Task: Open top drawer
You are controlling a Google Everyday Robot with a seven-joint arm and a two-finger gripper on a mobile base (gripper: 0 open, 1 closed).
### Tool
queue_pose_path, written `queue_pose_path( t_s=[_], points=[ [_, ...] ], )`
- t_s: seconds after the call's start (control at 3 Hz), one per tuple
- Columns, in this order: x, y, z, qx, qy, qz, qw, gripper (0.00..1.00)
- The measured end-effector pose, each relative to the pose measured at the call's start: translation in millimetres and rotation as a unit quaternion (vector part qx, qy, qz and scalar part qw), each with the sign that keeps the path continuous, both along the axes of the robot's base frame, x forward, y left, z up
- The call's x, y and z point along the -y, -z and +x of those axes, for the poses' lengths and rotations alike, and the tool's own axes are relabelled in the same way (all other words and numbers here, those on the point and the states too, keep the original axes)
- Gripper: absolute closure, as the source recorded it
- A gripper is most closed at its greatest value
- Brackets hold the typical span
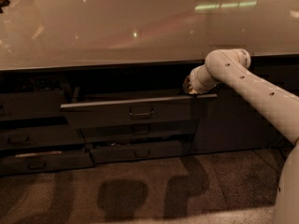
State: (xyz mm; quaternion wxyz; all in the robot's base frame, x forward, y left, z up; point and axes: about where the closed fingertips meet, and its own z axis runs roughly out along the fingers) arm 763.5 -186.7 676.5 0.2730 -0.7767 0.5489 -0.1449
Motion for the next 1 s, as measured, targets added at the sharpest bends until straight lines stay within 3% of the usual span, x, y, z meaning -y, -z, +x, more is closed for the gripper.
queue_pose_path(
  t_s=[0.33, 0.67, 1.0],
  points=[
    [0, 0, 0, 0.000, 0.000, 0.000, 1.0000, 1.00],
    [-1, 5, -2, -0.003, 0.006, -0.012, 0.9999, 0.81],
    [-2, 9, -24, 0.002, 0.006, -0.037, 0.9993, 0.58]
  ],
)
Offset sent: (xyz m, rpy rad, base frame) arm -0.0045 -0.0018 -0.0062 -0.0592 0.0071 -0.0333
